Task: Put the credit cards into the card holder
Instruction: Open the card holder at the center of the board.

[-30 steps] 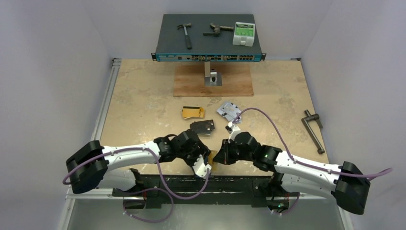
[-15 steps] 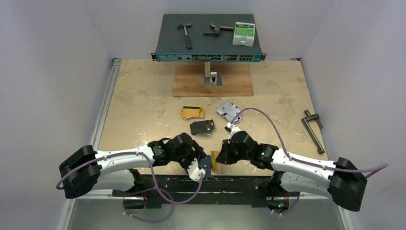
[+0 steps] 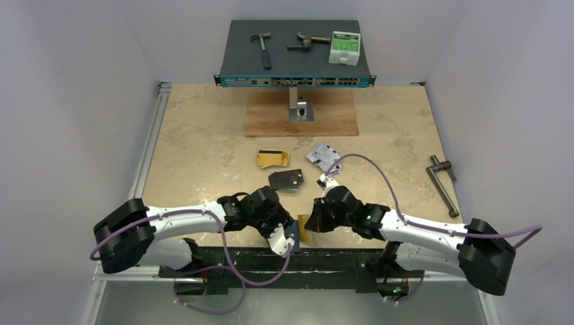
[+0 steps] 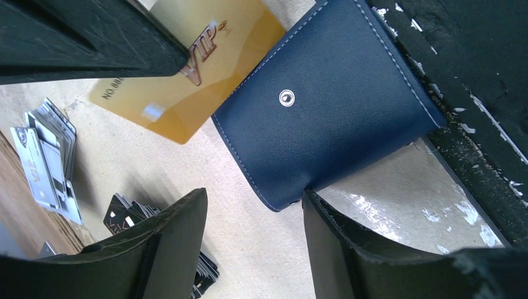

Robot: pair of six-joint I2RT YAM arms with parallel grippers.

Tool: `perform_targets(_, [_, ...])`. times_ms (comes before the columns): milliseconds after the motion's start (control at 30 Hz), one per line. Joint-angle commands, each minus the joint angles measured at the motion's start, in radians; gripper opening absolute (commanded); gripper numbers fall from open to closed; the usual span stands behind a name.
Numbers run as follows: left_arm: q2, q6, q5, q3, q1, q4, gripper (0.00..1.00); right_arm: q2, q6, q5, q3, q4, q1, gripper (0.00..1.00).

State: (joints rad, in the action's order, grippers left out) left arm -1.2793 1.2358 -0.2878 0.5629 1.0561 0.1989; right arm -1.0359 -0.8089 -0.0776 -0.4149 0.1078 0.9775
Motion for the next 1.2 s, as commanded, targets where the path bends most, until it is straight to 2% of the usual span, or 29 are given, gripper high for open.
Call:
perform_targets(0, [-0.027,0.017,-0.049,0.055,0.015,0.004,0.56,-0.028,-0.023,-0.041,0.035,-0.102,-0.024,0.00])
perform_targets(167, [-0.035,0.022,-0.047,0.042,0.028,0.016,0.57,0.040,-0.044,-0.092,0.096,-0.149,-0.088,0.00])
perform_targets(333, [-0.055,-0.013,-0.042,0.050,0.031,0.024,0.63,0.084,-0.050,-0.121,0.126,-0.145,-0.162,0.00])
perform_targets(533, [-0.089,-0.030,-0.045,0.070,0.033,0.043,0.68,0.061,-0.050,-0.142,0.136,-0.167,-0.169,0.00])
perform_targets(733, [-0.111,-0.019,-0.046,0.089,0.038,0.044,0.67,0.009,-0.028,-0.201,0.138,-0.230,-0.174,0.00])
perform_targets(1167, [-0.102,-0.008,-0.022,0.082,0.044,0.022,0.67,0.085,-0.031,-0.319,0.209,-0.350,-0.211,0.00])
